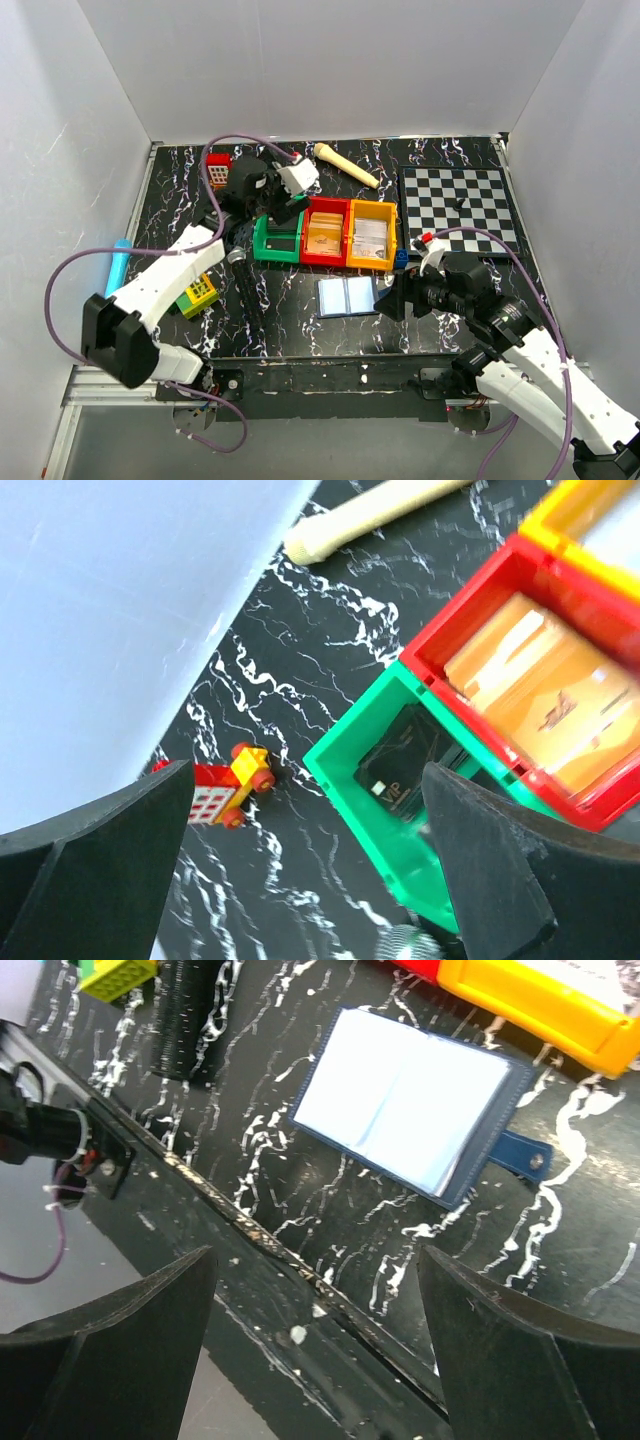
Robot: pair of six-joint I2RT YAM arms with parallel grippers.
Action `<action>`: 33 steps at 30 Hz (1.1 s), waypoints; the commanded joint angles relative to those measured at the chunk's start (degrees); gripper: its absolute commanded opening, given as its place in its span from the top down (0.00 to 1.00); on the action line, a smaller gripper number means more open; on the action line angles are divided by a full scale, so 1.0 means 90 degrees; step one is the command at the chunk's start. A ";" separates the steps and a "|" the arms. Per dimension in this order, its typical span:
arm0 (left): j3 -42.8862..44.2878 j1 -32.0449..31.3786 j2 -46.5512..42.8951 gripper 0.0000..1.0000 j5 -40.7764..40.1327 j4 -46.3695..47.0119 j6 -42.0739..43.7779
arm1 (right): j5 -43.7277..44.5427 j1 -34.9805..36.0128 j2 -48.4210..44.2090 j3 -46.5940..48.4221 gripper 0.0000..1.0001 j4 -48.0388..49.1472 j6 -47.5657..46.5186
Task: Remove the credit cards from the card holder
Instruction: Remove the credit card from the card holder.
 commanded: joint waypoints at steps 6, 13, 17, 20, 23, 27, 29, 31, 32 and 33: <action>0.0038 -0.0016 -0.0705 0.02 -0.1708 -0.2085 -0.5918 | 0.1597 0.0033 0.0009 0.0424 0.04 -0.0499 -0.0365; -0.1846 0.0441 -0.2802 0.02 -0.1163 -0.1426 -0.8343 | 0.3209 0.0023 0.0145 0.0541 0.02 -0.0558 0.0105; -0.2473 0.0492 -0.3314 0.06 0.0381 -0.0730 -0.8752 | 0.3405 -0.0016 0.0554 0.0531 0.03 -0.0528 0.0201; -0.2717 0.0055 -0.3021 0.04 0.0765 -0.0613 -0.9153 | 0.2997 -0.0133 0.1042 0.0600 0.04 -0.0646 0.0309; -0.2806 -0.1077 -0.2767 0.04 0.0192 -0.0486 -0.9388 | 0.2762 -0.0153 0.1385 0.0493 0.05 -0.0618 0.0407; -0.2902 -0.2134 -0.2396 0.04 -0.0445 -0.0321 -0.9827 | 0.2449 -0.0153 0.1600 0.0239 0.07 -0.0081 0.0359; -0.3088 -0.2252 -0.2181 0.04 -0.0261 -0.0019 -1.0013 | 0.2332 -0.0269 0.1882 0.0180 0.09 0.0154 0.0349; -0.3235 -0.2282 -0.1918 0.04 -0.0075 0.0197 -1.0188 | 0.2147 -0.0454 0.2379 0.0180 0.11 0.0330 0.0378; -0.3264 -0.2311 -0.1830 0.04 -0.0007 0.0294 -1.0238 | 0.2001 -0.0562 0.2623 0.0190 0.14 0.0427 0.0397; -0.3284 -0.2321 -0.1742 0.02 0.0032 0.0353 -1.0296 | 0.1854 -0.0708 0.2809 0.0209 0.16 0.0525 0.0407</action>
